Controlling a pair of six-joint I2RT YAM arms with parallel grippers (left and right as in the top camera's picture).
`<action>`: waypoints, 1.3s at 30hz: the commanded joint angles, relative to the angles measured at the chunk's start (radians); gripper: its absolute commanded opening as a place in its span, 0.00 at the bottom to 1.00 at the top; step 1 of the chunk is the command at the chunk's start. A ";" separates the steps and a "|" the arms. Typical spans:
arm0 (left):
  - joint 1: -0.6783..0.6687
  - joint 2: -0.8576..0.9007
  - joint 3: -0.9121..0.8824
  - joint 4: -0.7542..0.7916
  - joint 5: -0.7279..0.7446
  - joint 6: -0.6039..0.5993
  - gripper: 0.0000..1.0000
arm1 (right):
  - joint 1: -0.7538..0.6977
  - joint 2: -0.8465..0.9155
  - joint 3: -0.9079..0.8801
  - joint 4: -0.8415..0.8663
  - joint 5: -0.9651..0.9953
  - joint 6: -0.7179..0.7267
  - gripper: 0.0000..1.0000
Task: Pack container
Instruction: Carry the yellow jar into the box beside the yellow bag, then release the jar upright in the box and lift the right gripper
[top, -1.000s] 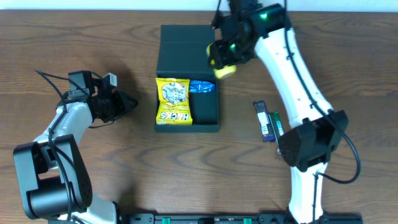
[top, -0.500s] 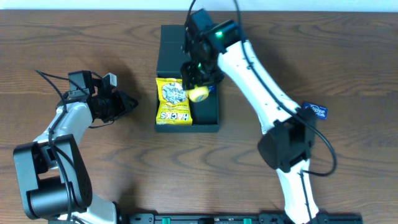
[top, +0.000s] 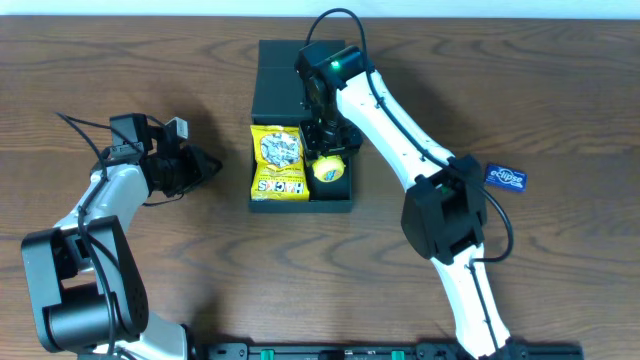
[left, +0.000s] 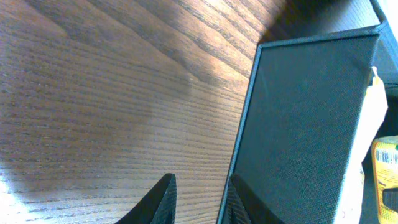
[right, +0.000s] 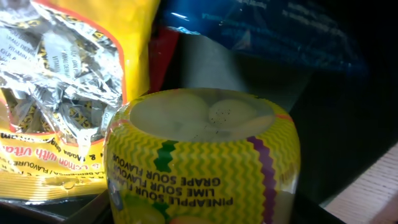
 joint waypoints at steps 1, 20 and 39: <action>0.003 0.011 0.023 -0.003 0.004 -0.004 0.28 | 0.008 -0.006 -0.008 -0.003 0.023 0.063 0.19; 0.003 0.011 0.023 -0.003 0.004 -0.004 0.28 | 0.055 -0.006 -0.026 -0.008 0.090 0.171 0.21; 0.003 0.011 0.023 -0.003 0.003 -0.004 0.28 | 0.048 -0.008 -0.025 -0.009 0.089 0.175 0.72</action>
